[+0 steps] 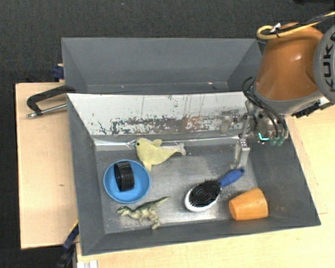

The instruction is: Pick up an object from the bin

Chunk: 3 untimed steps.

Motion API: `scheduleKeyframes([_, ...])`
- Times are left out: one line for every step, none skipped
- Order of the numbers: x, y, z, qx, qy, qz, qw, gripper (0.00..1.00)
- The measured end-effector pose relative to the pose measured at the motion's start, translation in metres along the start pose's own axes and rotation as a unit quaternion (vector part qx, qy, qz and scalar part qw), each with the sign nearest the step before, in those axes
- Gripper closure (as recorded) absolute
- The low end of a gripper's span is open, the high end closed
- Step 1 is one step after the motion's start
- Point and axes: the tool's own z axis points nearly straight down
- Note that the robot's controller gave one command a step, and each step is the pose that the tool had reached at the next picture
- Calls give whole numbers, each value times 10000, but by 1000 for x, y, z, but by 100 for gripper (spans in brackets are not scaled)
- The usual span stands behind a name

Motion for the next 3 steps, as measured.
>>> scheduleKeyframes([81,-7,128,-4,3,-1339,9910,0])
scheduleKeyframes([78,-7,126,7,-36,-1340,9910,100])
scheduleKeyframes([34,4,-73,28,-105,-1885,9820,100])
